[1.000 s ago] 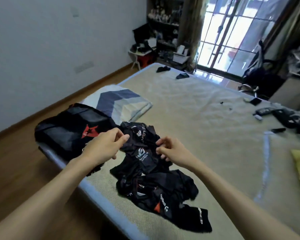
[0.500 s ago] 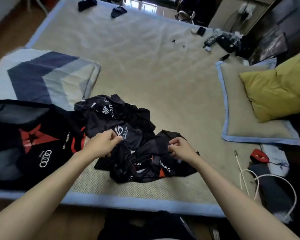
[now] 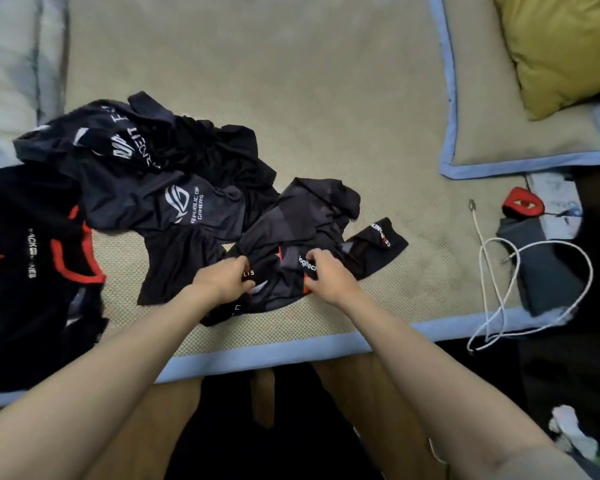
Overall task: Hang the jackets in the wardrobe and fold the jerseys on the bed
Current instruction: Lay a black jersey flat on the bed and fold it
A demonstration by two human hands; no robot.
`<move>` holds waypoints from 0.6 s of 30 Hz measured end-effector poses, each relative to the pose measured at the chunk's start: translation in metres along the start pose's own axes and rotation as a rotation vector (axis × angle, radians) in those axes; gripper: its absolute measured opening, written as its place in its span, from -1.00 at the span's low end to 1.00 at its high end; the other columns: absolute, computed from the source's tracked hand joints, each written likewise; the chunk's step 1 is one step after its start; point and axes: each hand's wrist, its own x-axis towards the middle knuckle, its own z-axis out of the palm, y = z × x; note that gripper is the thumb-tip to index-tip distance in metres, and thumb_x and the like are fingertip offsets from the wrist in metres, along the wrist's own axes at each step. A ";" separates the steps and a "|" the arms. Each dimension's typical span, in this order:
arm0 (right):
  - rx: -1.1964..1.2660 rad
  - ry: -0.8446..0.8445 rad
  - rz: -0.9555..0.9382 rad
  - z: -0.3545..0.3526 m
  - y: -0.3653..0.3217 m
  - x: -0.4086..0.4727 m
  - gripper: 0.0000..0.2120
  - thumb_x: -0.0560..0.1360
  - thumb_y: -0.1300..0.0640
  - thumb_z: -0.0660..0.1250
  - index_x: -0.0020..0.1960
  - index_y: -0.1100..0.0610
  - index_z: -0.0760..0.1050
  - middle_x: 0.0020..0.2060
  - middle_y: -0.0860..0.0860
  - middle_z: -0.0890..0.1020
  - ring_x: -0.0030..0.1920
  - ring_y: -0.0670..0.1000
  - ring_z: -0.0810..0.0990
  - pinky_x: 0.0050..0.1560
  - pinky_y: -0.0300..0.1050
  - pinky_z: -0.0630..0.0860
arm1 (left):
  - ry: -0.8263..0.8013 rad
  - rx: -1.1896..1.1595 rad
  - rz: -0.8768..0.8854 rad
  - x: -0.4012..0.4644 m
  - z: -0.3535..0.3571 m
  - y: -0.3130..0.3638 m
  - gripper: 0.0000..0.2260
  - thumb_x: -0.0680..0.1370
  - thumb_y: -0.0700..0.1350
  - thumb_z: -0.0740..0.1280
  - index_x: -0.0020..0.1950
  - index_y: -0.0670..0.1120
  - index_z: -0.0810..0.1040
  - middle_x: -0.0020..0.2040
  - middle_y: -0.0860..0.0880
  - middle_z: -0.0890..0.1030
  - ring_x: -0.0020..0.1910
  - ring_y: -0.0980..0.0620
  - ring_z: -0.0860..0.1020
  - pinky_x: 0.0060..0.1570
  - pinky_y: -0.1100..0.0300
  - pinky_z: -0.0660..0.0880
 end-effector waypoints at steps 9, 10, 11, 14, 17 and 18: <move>-0.553 -0.070 -0.291 0.025 -0.016 0.056 -0.43 0.51 -0.12 0.39 0.48 -0.04 0.37 0.54 0.12 0.22 0.45 0.22 0.31 0.43 0.15 0.26 | -0.016 0.488 -0.052 0.025 0.029 -0.034 -0.57 0.55 0.10 0.38 0.40 0.08 0.43 0.35 -0.09 0.41 0.37 -0.12 0.44 0.31 -0.05 0.35; -0.555 -0.102 -0.270 0.024 -0.014 0.057 -0.45 0.51 -0.13 0.39 0.45 -0.03 0.40 0.51 0.13 0.25 0.42 0.22 0.34 0.40 0.16 0.29 | -0.039 0.445 -0.064 0.025 0.027 -0.036 -0.58 0.55 0.10 0.38 0.39 0.08 0.43 0.33 -0.10 0.42 0.35 -0.12 0.46 0.29 -0.05 0.36; -0.551 -0.140 -0.250 0.022 -0.012 0.057 -0.48 0.51 -0.14 0.40 0.42 0.00 0.43 0.47 0.14 0.26 0.39 0.23 0.37 0.38 0.16 0.32 | -0.055 0.405 -0.071 0.024 0.025 -0.038 -0.59 0.56 0.08 0.38 0.38 0.07 0.43 0.32 -0.10 0.42 0.34 -0.12 0.48 0.28 -0.04 0.37; -0.511 -0.243 -0.202 0.017 -0.003 0.056 -0.51 0.51 -0.12 0.41 0.35 0.07 0.46 0.39 0.14 0.29 0.32 0.24 0.43 0.30 0.14 0.40 | -0.031 0.351 -0.092 0.019 0.018 -0.044 -0.61 0.57 0.02 0.35 0.39 0.06 0.43 0.33 -0.07 0.44 0.35 -0.10 0.47 0.27 -0.04 0.37; -0.458 -0.219 -0.222 0.017 0.000 0.056 -0.50 0.49 -0.13 0.42 0.33 0.09 0.43 0.37 0.14 0.31 0.30 0.24 0.43 0.28 0.14 0.41 | 0.190 0.349 -0.083 0.015 0.012 -0.055 -0.63 0.50 0.02 0.41 0.31 0.09 0.52 0.28 -0.04 0.47 0.32 -0.11 0.44 0.26 -0.08 0.34; -0.457 -0.173 -0.247 0.018 -0.002 0.057 -0.45 0.47 -0.15 0.42 0.35 0.08 0.40 0.38 0.14 0.31 0.32 0.24 0.41 0.29 0.15 0.40 | 0.283 0.344 -0.091 0.015 0.008 -0.059 -0.64 0.45 0.01 0.48 0.23 0.06 0.57 0.26 -0.06 0.49 0.29 -0.14 0.46 0.24 -0.12 0.35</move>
